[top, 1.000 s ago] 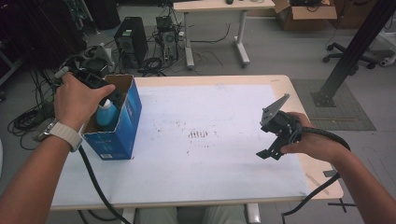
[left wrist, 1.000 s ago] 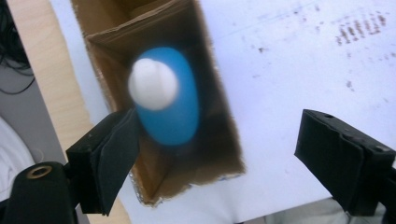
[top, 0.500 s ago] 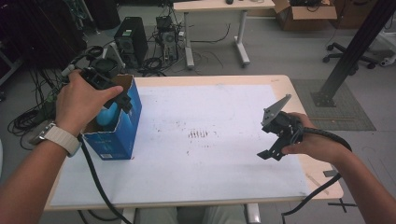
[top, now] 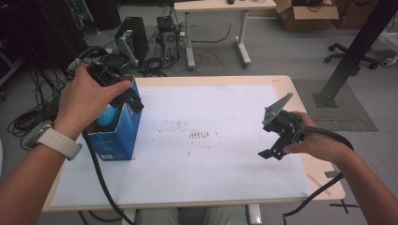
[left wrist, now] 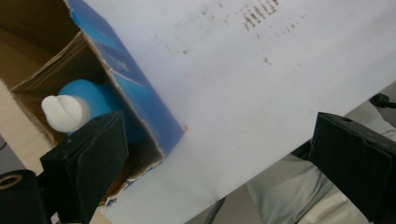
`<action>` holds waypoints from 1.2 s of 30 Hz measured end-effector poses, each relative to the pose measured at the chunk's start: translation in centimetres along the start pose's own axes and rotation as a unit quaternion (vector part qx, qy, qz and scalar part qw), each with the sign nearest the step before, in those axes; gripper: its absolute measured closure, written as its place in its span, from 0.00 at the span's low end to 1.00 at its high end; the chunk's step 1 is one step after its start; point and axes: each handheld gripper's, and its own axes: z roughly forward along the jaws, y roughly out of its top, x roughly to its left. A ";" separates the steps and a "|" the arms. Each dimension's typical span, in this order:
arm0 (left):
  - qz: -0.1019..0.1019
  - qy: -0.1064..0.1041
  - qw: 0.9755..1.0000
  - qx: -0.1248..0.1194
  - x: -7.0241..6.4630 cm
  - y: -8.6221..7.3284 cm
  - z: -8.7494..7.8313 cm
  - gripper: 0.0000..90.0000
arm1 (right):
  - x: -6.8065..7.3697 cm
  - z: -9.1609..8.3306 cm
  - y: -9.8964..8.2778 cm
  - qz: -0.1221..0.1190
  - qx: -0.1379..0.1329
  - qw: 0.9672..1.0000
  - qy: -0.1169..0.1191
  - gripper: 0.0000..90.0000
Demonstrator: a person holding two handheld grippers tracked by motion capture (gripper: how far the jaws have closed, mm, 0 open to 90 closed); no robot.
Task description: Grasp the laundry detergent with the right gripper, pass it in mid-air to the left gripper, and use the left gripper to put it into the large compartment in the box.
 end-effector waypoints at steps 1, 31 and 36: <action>0.003 0.000 1.000 -0.001 -0.1 0.0 -0.1 0.05 | 0.0 0.0 0.0 0.000 0.000 1.000 -0.001 0.08; 0.162 -0.039 0.986 0.019 -3.9 5.4 1.4 0.05 | -0.3 -0.7 0.9 0.004 0.011 1.000 0.005 0.07; 0.182 -0.049 0.982 0.020 -4.4 6.3 2.0 0.05 | -0.3 -0.7 0.9 0.005 0.011 1.000 0.006 0.07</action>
